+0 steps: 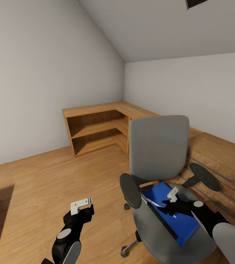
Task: In the bedroom, organize the workspace by keeping the computer under the desk, ensuring the monitor is on the desk, placing the keyboard on the desk next to the monitor, placing the mouse on the desk next to the keyboard, moving the folder from the swivel chair onto the desk next to the mouse, stacking the notebook on top of the folder with the pen on top of the notebook, and positioning the swivel chair next to the desk.
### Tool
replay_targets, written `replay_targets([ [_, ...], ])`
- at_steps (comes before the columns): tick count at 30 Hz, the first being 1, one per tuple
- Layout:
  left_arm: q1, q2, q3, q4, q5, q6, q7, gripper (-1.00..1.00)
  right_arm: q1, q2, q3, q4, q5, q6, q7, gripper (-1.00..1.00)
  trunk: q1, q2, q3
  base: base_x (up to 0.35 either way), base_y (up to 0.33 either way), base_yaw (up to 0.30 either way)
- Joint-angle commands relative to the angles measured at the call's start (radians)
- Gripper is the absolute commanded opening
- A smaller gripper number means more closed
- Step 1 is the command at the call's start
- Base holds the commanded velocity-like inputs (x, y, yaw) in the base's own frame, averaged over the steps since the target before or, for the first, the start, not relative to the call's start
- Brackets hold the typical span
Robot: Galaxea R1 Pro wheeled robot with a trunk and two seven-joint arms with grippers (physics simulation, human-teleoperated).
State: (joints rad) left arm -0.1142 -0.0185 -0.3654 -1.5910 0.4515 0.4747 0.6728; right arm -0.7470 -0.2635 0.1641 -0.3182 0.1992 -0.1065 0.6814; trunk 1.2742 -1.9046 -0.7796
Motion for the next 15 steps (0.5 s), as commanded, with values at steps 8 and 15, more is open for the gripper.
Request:
replay_targets([
  [8, -0.001, 0.0, -0.001, -0.001, 0.009, 0.002, 0.008, 1.0, 0.0, 0.0, 0.002, 0.001, 0.014, -0.009, 0.001, -1.0, 0.0, 0.0, -0.001, 0.0, 0.0, 0.0],
  [15, -0.001, 0.0, -0.001, -0.001, 0.009, 0.002, 0.008, 1.0, 0.0, 0.0, 0.002, 0.001, 0.014, -0.007, 0.006, -1.0, 0.0, 0.0, -0.001, 0.0, 0.0, 0.0],
])
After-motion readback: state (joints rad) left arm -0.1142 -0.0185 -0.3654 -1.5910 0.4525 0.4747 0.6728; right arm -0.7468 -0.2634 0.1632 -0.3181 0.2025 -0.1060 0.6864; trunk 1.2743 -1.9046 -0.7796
